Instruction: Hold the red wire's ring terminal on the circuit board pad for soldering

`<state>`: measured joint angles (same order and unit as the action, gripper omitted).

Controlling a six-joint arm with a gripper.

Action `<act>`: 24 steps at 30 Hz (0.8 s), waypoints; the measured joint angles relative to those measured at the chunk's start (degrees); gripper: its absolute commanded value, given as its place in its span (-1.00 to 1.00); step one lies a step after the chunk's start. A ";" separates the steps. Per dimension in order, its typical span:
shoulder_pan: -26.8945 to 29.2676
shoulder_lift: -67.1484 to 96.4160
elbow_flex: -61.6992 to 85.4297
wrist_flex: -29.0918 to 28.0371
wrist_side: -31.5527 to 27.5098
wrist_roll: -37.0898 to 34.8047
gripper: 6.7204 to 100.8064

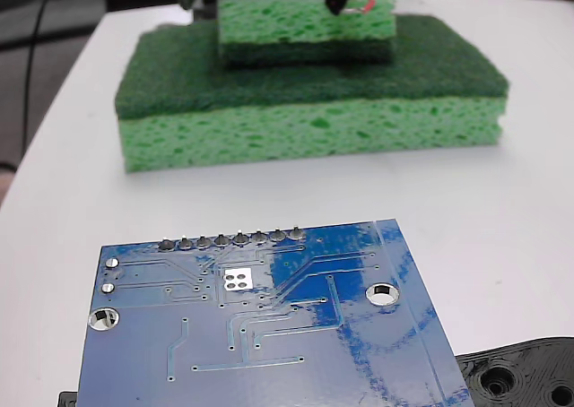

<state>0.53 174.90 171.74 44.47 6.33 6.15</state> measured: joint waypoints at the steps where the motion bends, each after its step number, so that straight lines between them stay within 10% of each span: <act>1: -0.18 0.00 0.00 0.00 0.09 0.09 0.99; 24: -1.93 0.00 0.00 0.00 2.02 0.53 0.99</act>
<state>-1.41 174.90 171.74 44.47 8.35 6.68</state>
